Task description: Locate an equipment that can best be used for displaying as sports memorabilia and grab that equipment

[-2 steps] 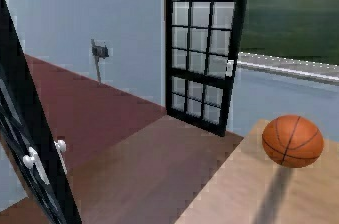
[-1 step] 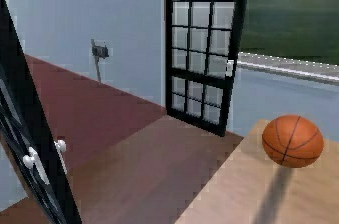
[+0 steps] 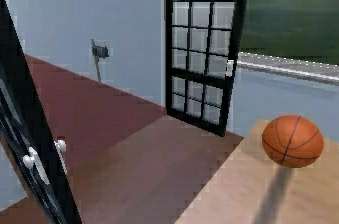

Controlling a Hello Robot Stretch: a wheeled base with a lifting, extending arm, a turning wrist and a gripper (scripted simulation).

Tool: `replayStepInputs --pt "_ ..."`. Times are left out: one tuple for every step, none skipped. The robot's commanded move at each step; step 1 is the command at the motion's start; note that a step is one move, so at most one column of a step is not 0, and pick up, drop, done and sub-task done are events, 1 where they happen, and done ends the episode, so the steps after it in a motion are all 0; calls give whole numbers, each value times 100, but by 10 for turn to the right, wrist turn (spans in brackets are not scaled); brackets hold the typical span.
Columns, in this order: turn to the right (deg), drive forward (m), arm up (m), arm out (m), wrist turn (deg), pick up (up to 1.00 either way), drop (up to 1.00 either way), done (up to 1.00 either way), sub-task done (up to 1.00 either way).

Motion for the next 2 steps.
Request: replayStepInputs --pt "0 0 0 0 0 100 0 0 0" --pt "0 0 10 0 0 0 0 0 0"
